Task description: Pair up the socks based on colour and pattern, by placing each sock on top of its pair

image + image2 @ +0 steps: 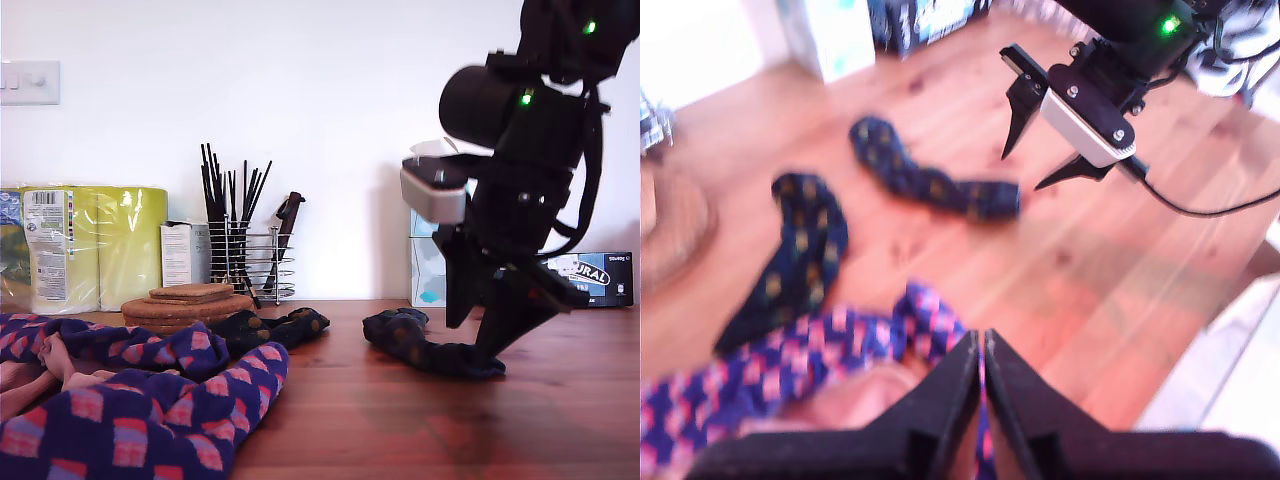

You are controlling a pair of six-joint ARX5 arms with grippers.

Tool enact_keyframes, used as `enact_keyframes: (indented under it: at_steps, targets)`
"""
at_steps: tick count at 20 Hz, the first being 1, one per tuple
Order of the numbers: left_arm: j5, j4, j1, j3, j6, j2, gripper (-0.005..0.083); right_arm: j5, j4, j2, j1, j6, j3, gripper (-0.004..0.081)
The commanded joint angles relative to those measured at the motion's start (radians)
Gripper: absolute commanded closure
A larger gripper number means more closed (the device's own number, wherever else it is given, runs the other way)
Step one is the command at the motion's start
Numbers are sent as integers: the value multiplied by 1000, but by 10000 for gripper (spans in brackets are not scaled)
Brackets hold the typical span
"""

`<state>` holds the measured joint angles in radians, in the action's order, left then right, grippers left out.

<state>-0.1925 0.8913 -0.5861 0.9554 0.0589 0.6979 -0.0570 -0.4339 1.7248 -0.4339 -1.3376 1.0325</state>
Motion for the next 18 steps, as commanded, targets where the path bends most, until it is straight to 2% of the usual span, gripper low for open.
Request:
enact_keyframes:
  at_steps: [1,5,8,10,11,14,15,18]
  targets:
    - [0,-2,3,-11,-6,-11,796,9,35,16,-2,-7,-7,284]
    - [3,-1,3,-11,-7,-11,796,5,99,54,-1,-33,-5,358]
    - [4,-1,3,-11,-8,-11,796,-8,121,79,3,-55,-4,480]
    - [4,0,3,-11,-10,-11,796,-9,130,91,5,-55,-4,499]
    - [4,0,3,-11,-11,-11,796,-11,131,93,5,-55,-4,549]
    - [4,0,3,-11,-10,-11,796,-11,145,96,4,-47,-3,787]
    - [4,0,3,-11,-10,-11,796,-9,142,95,4,-27,-3,782]
    - [6,0,3,-11,-6,-10,796,-7,79,95,-8,140,-3,782]
